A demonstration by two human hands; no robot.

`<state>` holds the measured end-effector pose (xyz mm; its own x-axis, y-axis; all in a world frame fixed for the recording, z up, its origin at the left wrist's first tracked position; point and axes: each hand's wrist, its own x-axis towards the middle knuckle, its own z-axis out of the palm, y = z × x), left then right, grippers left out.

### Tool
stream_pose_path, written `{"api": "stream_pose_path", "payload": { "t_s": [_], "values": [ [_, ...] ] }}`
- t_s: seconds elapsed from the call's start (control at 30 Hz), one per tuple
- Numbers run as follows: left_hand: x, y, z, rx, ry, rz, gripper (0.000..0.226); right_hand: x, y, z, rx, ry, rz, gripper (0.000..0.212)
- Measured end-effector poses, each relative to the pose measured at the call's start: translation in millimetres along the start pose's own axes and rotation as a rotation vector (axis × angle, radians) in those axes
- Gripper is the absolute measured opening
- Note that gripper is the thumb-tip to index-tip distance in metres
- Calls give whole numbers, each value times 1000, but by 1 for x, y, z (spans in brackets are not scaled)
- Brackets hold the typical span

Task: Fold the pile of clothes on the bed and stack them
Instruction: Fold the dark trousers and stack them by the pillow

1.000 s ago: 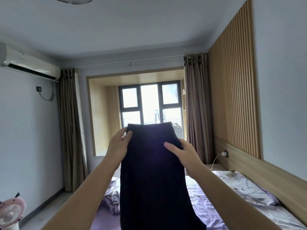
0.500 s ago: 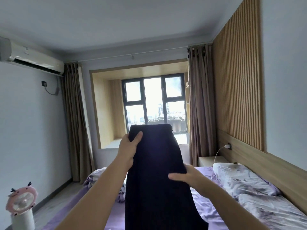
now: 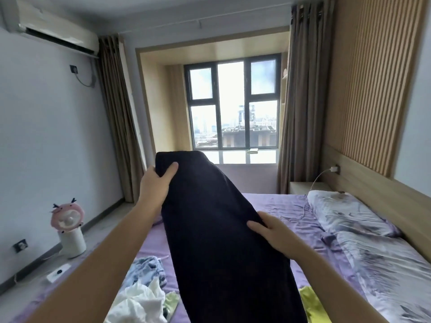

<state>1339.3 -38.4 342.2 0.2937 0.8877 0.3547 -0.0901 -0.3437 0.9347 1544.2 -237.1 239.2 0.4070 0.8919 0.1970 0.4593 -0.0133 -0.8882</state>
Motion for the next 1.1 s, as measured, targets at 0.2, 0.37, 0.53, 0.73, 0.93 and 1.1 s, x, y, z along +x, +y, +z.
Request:
{"api": "stream_pose_path", "payload": {
  "t_s": [0.2, 0.37, 0.53, 0.73, 0.93, 1.1],
  "values": [
    [-67, -97, -26, -173, 11, -270, 12, -33, 20, -1, -63, -285, 165, 15],
    [-124, -172, -31, -176, 20, -607, 20, -42, 34, 9, 53, -588, 424, 21],
    [-175, -233, -65, -193, 145, -797, 18, -22, 71, 58, 83, -708, 551, 12],
    [-215, -302, -148, -186, 380, -927, 18, -9, 155, 196, -438, -739, 372, 19],
    [-206, -368, -194, -285, 415, -1024, 25, -4, 223, 296, -515, -669, 422, 8],
    [-170, -414, -224, -248, 204, -1004, 33, 22, 262, 331, -432, -565, 528, 11]
  ]
}}
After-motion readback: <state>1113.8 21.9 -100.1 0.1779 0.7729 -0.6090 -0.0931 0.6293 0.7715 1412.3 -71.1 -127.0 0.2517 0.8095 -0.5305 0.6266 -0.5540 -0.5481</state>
